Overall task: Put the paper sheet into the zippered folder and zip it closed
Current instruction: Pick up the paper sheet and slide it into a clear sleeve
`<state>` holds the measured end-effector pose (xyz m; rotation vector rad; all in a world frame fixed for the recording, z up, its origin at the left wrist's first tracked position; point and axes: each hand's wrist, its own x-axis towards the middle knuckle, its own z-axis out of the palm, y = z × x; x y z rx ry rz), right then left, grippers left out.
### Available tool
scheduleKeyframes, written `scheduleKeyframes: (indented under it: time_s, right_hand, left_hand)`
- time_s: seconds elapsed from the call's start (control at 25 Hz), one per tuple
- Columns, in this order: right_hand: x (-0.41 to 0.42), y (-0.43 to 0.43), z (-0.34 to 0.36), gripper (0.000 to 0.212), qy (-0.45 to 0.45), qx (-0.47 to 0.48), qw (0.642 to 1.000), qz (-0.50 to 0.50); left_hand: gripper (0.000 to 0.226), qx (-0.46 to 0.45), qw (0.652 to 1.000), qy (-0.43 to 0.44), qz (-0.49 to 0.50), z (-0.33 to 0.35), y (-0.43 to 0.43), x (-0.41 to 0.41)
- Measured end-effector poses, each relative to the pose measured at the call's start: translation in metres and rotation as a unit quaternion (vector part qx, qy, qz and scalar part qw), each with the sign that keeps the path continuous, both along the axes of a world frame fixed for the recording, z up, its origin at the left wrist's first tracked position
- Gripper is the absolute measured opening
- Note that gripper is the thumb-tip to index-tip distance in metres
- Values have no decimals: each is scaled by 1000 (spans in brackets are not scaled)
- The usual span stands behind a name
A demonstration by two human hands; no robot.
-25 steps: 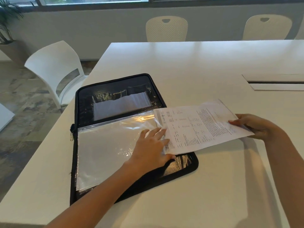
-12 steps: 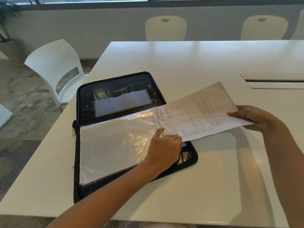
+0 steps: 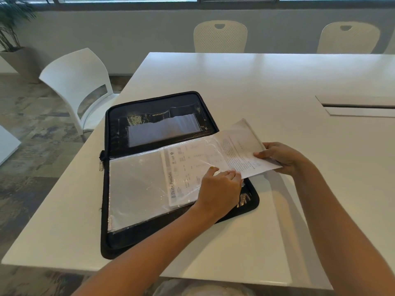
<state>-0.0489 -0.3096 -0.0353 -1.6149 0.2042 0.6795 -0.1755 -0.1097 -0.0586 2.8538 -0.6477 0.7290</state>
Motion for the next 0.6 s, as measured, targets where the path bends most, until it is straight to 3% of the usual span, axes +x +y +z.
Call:
scheduleKeyframes:
  time_s: [0.16,0.28,0.4,0.6]
  right_hand:
    - [-14,44,-1,38,-33,-59,998,13]
    - [-14,43,-4,41,-105,-169,978,-56]
    - [-13,35,-3,24,-147,-178,963,-142]
    - [-17,46,-1,11,-162,-195,958,-136]
  left_hand:
    - [27,-5,1000,4,9,0,1,-1]
    - [24,-9,1000,-4,7,-3,3,-2]
    - [25,-7,1000,-7,8,-4,2,-1]
    - [28,-5,1000,6,-3,-5,2,-1]
